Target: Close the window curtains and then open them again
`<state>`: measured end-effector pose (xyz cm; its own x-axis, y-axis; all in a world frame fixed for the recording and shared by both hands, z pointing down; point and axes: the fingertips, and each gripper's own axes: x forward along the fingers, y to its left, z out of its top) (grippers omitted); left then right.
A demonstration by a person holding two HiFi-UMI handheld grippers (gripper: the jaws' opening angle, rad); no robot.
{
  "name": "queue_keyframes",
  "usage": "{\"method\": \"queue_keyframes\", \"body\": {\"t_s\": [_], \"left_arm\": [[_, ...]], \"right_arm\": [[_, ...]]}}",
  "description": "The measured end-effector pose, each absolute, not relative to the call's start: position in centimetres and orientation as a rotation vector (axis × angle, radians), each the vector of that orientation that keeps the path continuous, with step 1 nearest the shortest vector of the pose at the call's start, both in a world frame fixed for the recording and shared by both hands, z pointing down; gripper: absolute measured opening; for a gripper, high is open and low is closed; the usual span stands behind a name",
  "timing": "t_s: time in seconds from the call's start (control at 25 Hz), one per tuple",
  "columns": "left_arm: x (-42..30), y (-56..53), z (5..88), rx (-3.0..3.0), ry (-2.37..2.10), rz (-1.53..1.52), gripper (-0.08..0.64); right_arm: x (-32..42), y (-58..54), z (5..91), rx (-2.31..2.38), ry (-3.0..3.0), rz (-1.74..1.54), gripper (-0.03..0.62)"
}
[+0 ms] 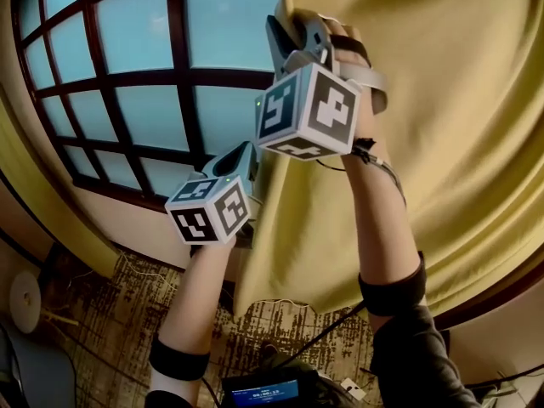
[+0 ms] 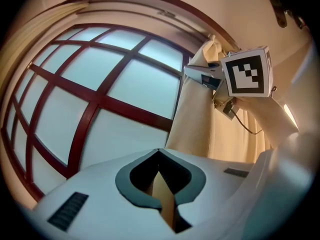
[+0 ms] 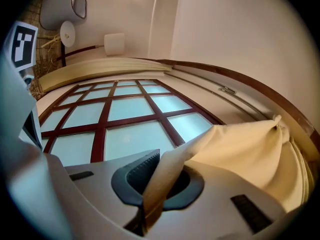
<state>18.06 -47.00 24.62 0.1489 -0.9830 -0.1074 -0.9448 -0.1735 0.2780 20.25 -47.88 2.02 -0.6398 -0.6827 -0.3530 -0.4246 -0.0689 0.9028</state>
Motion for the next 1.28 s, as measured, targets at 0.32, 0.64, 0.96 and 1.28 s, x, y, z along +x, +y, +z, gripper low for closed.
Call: {"method": "queue_keyframes", "body": {"t_s": [0.32,0.64,0.96,1.28], "left_arm": [[17.4,-49.2,25.5,2.245,-1.979,-0.331,0.005],[14.4,-49.2,26.0,2.225,-2.009,-0.346,0.005],[10.1,-48.1,25.5,2.279,-1.971,-0.338,0.005],[4.0,-47.1,24.9,2.276,-1.947,-0.386,0.005]], "right_arm": [[19.9,-49.0,2.0,1.207,-2.038,-1.822,0.025],[18.4,-48.8,1.5,1.239,-2.037,-1.844,0.025],[14.4,-48.5,1.0,1.284,-1.988,-1.824,0.025],[7.3,-47.0,1.0,1.241,-1.932,-1.843,0.025]]}}
